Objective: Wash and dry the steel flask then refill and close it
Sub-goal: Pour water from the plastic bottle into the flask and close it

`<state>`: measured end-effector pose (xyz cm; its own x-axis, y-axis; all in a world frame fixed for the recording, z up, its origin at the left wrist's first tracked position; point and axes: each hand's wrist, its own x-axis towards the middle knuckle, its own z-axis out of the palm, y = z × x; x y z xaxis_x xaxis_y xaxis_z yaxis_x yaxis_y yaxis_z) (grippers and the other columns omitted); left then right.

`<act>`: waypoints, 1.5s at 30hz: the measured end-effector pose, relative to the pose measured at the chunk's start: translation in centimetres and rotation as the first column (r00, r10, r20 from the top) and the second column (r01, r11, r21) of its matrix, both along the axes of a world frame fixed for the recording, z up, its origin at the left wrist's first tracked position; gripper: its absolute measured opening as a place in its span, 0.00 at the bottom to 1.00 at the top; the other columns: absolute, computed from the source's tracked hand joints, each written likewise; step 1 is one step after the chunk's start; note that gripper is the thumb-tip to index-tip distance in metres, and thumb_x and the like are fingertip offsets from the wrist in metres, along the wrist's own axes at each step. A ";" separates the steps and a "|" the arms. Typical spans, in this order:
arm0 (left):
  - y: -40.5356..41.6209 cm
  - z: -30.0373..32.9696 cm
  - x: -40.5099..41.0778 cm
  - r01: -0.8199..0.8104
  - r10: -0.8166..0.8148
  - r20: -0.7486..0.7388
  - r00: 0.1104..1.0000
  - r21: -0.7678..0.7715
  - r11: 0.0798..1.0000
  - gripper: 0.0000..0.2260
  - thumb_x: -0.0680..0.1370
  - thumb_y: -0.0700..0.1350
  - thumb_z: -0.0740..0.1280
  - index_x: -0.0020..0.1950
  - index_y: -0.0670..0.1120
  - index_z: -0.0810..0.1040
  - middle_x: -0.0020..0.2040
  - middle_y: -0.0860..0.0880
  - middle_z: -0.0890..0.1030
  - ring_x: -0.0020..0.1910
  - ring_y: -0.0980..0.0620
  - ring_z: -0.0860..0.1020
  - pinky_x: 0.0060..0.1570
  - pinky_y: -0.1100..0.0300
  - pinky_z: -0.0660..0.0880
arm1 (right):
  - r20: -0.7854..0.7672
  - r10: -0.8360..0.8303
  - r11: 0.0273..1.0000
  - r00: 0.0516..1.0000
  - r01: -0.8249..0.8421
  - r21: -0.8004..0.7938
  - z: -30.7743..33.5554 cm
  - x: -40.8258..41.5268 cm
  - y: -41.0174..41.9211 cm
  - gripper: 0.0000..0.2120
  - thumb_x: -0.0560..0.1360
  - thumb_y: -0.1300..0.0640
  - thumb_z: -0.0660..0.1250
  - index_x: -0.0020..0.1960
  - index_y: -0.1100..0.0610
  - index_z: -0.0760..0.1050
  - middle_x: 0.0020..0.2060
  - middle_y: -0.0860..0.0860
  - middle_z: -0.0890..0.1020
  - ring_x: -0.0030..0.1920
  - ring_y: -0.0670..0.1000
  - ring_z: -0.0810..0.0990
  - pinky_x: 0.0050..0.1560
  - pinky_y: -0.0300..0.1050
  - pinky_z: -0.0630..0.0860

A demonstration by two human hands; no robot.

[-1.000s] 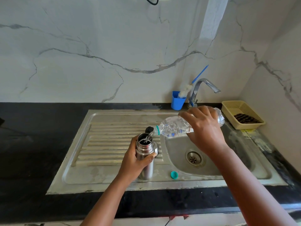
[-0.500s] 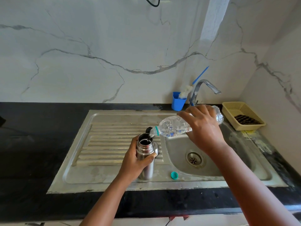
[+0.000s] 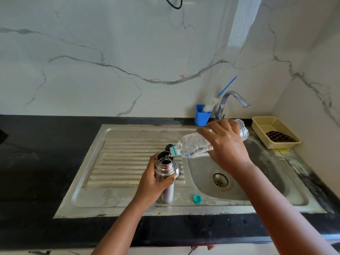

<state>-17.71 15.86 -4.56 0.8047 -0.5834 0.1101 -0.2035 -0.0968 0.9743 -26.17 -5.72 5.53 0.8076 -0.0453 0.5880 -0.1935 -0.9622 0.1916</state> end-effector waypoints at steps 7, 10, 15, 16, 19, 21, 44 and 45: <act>0.0 0.0 0.0 0.002 -0.002 0.005 1.000 -0.001 1.000 0.28 0.71 0.43 0.77 0.64 0.60 0.68 0.55 0.62 0.81 0.55 0.59 0.80 0.50 0.67 0.76 | 0.012 0.027 1.000 1.000 -0.027 -0.015 0.3 0.3 0.1 0.28 0.59 0.71 0.74 0.57 0.54 0.80 0.48 0.54 0.80 0.51 0.60 0.76 0.60 0.62 0.68; 0.0 0.1 0.0 0.005 -0.005 0.005 1.000 -0.002 1.000 0.28 0.71 0.43 0.77 0.64 0.61 0.68 0.55 0.62 0.81 0.54 0.59 0.80 0.50 0.68 0.76 | 0.017 0.031 0.999 0.999 -0.031 -0.022 0.3 0.3 0.2 0.28 0.60 0.71 0.74 0.57 0.54 0.80 0.49 0.54 0.81 0.51 0.61 0.77 0.60 0.62 0.69; 0.0 0.0 0.0 0.002 -0.002 0.010 1.000 -0.004 1.000 0.28 0.71 0.42 0.78 0.65 0.59 0.69 0.55 0.61 0.81 0.55 0.58 0.80 0.51 0.68 0.75 | 0.036 0.035 0.999 0.999 -0.034 -0.042 0.4 0.5 0.1 0.27 0.60 0.73 0.72 0.57 0.55 0.80 0.49 0.55 0.80 0.51 0.61 0.77 0.61 0.62 0.67; 0.0 0.0 0.0 0.000 0.000 0.010 1.000 -0.004 1.000 0.28 0.71 0.42 0.78 0.64 0.60 0.69 0.55 0.61 0.81 0.55 0.58 0.80 0.51 0.68 0.75 | 0.045 0.038 0.998 0.998 -0.036 -0.048 0.4 0.6 0.0 0.28 0.60 0.73 0.72 0.57 0.55 0.80 0.48 0.55 0.80 0.51 0.61 0.77 0.61 0.62 0.66; 0.0 0.0 0.0 -0.005 0.005 0.008 1.000 -0.004 1.000 0.29 0.71 0.42 0.78 0.64 0.61 0.69 0.55 0.61 0.81 0.55 0.59 0.80 0.50 0.69 0.75 | 0.069 0.049 0.997 0.996 -0.045 -0.059 0.5 0.8 0.0 0.28 0.58 0.74 0.71 0.56 0.56 0.80 0.47 0.55 0.80 0.49 0.61 0.77 0.60 0.62 0.66; 0.0 0.1 -0.1 -0.006 0.006 0.009 1.000 -0.002 1.000 0.29 0.71 0.42 0.78 0.64 0.61 0.68 0.55 0.62 0.81 0.55 0.60 0.80 0.50 0.70 0.75 | 0.077 0.058 0.996 0.995 -0.053 -0.065 0.5 0.8 -0.1 0.28 0.58 0.74 0.71 0.55 0.56 0.80 0.47 0.55 0.80 0.49 0.61 0.77 0.59 0.62 0.67; 0.0 0.1 -0.1 -0.006 0.006 -0.003 1.000 0.012 1.000 0.28 0.71 0.40 0.78 0.63 0.61 0.69 0.54 0.63 0.81 0.53 0.61 0.80 0.48 0.71 0.74 | 0.039 0.072 0.991 0.997 -0.067 -0.119 1.1 0.9 0.1 0.27 0.62 0.72 0.73 0.58 0.55 0.79 0.51 0.56 0.81 0.53 0.61 0.77 0.62 0.62 0.65; 0.0 0.1 -0.1 -0.008 0.008 -0.002 1.000 0.012 1.000 0.28 0.71 0.40 0.78 0.63 0.61 0.69 0.54 0.62 0.82 0.54 0.61 0.80 0.48 0.71 0.74 | 0.048 0.075 0.990 0.996 -0.069 -0.126 1.2 1.0 0.0 0.27 0.61 0.72 0.72 0.58 0.55 0.79 0.51 0.56 0.81 0.53 0.61 0.77 0.61 0.62 0.65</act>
<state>-17.77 15.90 -4.47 0.8094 -0.5784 0.1014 -0.2005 -0.1100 0.9735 -25.22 -5.71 6.70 0.7740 0.0877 0.6271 -0.1375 -0.9434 0.3017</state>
